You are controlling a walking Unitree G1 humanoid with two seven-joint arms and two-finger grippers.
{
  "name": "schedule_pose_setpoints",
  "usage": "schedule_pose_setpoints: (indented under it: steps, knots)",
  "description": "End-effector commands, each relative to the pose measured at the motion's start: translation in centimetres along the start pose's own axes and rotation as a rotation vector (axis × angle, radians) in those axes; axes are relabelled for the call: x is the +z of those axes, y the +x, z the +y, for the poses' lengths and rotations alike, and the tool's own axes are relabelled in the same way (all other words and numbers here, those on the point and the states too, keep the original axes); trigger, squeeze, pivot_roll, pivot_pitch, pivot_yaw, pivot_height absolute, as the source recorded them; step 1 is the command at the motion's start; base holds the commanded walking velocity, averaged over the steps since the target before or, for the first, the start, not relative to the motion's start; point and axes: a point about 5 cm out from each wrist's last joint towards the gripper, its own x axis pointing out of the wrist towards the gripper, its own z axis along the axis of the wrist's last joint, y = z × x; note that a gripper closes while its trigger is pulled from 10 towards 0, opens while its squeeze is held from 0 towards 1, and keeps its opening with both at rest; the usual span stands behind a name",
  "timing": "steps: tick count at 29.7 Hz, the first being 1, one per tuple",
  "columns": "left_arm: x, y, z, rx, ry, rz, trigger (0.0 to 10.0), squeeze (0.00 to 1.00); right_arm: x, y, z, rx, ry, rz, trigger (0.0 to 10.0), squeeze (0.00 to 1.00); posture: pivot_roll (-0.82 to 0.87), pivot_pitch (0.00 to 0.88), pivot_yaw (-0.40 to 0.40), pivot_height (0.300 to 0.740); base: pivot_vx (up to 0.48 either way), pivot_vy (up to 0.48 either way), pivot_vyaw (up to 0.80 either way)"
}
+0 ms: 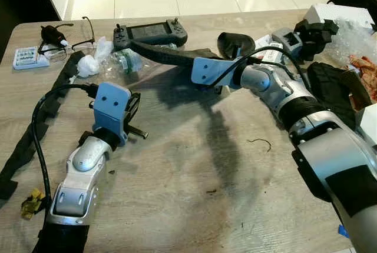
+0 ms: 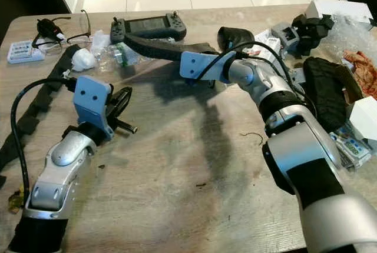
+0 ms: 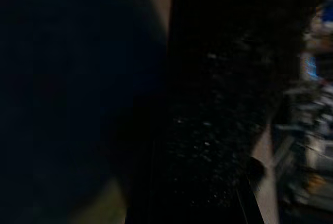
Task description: Picking trash to rubbish bin
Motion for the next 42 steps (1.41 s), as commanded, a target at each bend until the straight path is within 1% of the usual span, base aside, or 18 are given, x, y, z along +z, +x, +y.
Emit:
schedule_pose_setpoints:
  steps: [1,6,7,11,13,16,20,26,30,31,33,34,35,36,39,40,41,42]
  knots:
    - [0.0,-0.4,0.1,-0.006,0.006,0.013,10.0,0.00,0.0,0.1,1.3,0.140,0.050,-0.029,0.0,0.00,0.05,0.234,-0.018,0.740,0.000,0.000,0.00]
    - [0.0,-0.3,0.0,-0.011,0.005,0.012,10.0,0.00,1.1,0.1,0.9,0.206,0.118,-0.127,0.0,0.00,0.05,0.233,-0.013,0.740,0.000,0.000,0.00]
    - [0.1,-0.2,0.1,-0.012,0.005,0.012,10.0,0.00,2.1,-0.1,-0.1,0.217,0.159,-0.199,0.0,0.00,0.05,0.231,-0.010,0.740,0.000,0.000,0.00]
    - [0.2,-0.1,0.1,-0.009,0.001,0.007,10.0,0.00,3.2,-0.6,-2.0,0.205,0.210,-0.283,0.0,0.00,0.05,0.230,-0.008,0.740,0.000,0.000,0.00]
    - [0.2,-0.1,0.1,-0.010,0.000,0.005,10.0,0.00,3.5,-1.1,-3.5,0.154,0.196,-0.294,0.0,0.00,0.05,0.227,-0.003,0.740,0.000,0.000,0.00]
    - [0.3,0.0,0.1,-0.013,0.000,0.004,10.0,0.00,3.5,-1.5,-4.5,0.107,0.161,-0.281,0.0,0.00,0.05,0.226,-0.002,0.740,0.000,0.000,0.00]
    - [0.3,0.0,0.1,-0.016,-0.002,0.002,10.0,0.00,3.4,-2.3,-6.5,-0.053,0.097,-0.237,0.0,0.00,0.05,0.229,0.000,0.740,0.000,0.000,0.00]
    - [0.3,-0.1,0.0,-0.020,-0.006,0.001,10.0,0.00,3.5,-2.5,-7.4,-0.193,0.046,-0.210,0.0,0.00,0.05,0.233,0.001,0.740,0.000,0.000,0.00]
    - [0.3,-0.1,-0.1,-0.022,-0.006,0.003,10.0,0.00,3.3,-1.8,-6.7,-0.272,0.003,-0.167,0.0,0.00,0.05,0.236,0.002,0.740,0.000,0.000,0.00]
    - [0.3,-0.1,-0.1,-0.023,-0.006,0.003,10.0,0.00,3.3,-1.5,-6.5,-0.310,-0.003,-0.159,1.6,0.00,0.05,0.236,0.002,0.740,0.000,0.000,0.00]
    - [0.3,-0.1,-0.1,-0.023,-0.006,0.003,10.0,0.00,3.3,-1.1,-6.0,-0.359,0.026,-0.159,1.4,0.00,0.06,0.238,0.001,0.740,0.000,0.000,0.00]
    - [0.3,-0.1,-0.1,-0.022,-0.005,0.002,10.0,0.00,3.5,-0.9,-5.9,-0.390,0.046,-0.169,2.0,0.00,0.06,0.237,0.000,0.740,0.000,0.000,0.00]
    - [0.3,-0.1,-0.1,-0.022,-0.005,0.002,10.0,0.00,3.5,-0.9,-5.9,-0.390,0.046,-0.169,2.0,0.00,0.06,0.237,0.000,0.740,0.000,0.000,0.00]
    - [0.3,-0.1,-0.1,-0.021,-0.005,0.002,10.0,0.00,3.7,-0.6,-5.7,-0.420,0.066,-0.187,0.7,0.00,0.06,0.237,-0.001,0.740,0.000,0.000,0.00]
    - [0.4,-0.1,0.0,-0.019,-0.003,0.001,10.0,0.00,4.2,-0.3,-5.5,-0.475,0.090,-0.214,1.3,0.00,0.06,0.237,-0.001,0.740,0.000,0.000,0.00]
    - [0.4,-0.2,0.0,-0.018,-0.002,0.002,10.0,0.00,4.4,-0.2,-5.4,-0.501,0.095,-0.223,2.4,0.00,0.06,0.238,-0.001,0.740,0.000,0.000,0.00]
    - [0.4,-0.2,0.0,-0.018,-0.002,0.002,10.0,0.00,4.4,-0.2,-5.4,-0.501,0.095,-0.223,2.4,0.00,0.06,0.238,-0.001,0.740,0.000,0.000,0.00]
    - [0.4,-0.2,0.1,-0.016,0.000,0.002,10.0,0.00,4.7,0.1,-5.1,-0.561,0.096,-0.229,10.0,0.00,0.07,0.238,-0.002,0.740,0.000,0.000,0.00]
